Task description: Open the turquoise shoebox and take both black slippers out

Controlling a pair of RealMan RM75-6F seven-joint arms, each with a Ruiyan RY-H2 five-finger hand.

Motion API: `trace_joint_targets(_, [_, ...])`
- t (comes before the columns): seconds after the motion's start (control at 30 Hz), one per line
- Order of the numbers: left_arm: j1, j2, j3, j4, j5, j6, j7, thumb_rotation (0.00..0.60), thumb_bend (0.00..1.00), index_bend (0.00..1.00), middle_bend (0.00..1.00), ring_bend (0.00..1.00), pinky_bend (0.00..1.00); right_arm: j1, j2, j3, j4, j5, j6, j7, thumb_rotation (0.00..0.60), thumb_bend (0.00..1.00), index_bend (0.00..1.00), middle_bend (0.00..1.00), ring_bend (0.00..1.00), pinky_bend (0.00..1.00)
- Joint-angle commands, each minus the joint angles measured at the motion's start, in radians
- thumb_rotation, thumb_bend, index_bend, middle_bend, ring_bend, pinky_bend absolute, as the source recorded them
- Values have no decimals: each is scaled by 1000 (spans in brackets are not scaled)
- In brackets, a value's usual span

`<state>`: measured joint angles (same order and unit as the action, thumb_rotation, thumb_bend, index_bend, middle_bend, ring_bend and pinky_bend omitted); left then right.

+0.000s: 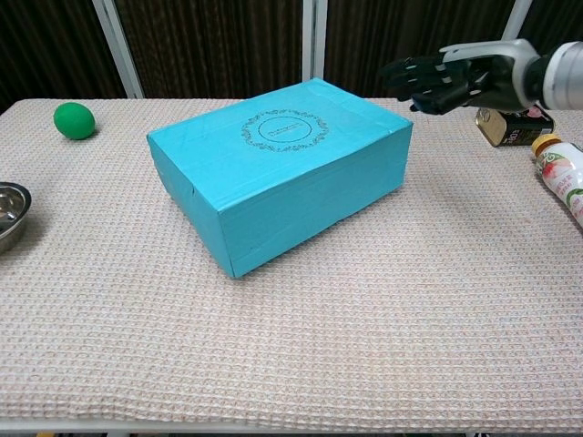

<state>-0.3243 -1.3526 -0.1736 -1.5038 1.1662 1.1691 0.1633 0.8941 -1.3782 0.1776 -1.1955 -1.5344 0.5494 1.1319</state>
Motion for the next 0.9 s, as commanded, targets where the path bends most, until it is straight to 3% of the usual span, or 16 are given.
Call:
trace_joint_targets(0.03, [-3, -5, 5, 0, -4, -7, 1, 600, 0, 185, 462, 400, 416, 16, -22, -27, 11, -25, 11, 42, 600, 588, 0, 5, 0, 43])
trace_joint_targets(0.4, [-21, -19, 15, 14, 21, -17, -28, 600, 0, 185, 461, 400, 416, -39, 99, -196, -160, -202, 239, 119, 600, 586, 0, 3, 0, 45])
trace_joint_targets(0.57, [-24, -28, 21, 33, 29, -24, -56, 600, 0, 185, 462, 400, 416, -53, 195, -196, -235, -192, 308, 68, 600, 582, 0, 1, 0, 45])
trace_joint_targets(0.7, [-27, -30, 24, 52, 28, -38, -82, 600, 0, 185, 462, 400, 416, -5, 256, -128, -261, -124, 267, -57, 600, 565, 0, 17, 0, 45])
trace_joint_targets(0.77, [-28, -31, 25, 60, 30, -41, -94, 600, 0, 185, 462, 400, 416, 64, 255, -78, -251, -56, 155, -160, 588, 470, 0, 20, 0, 42])
trace_joint_targets(0.9, [-26, -32, 23, 61, 35, -31, -107, 600, 0, 185, 462, 400, 416, 219, 174, 5, -164, 84, -68, -351, 534, 68, 0, 20, 0, 3])
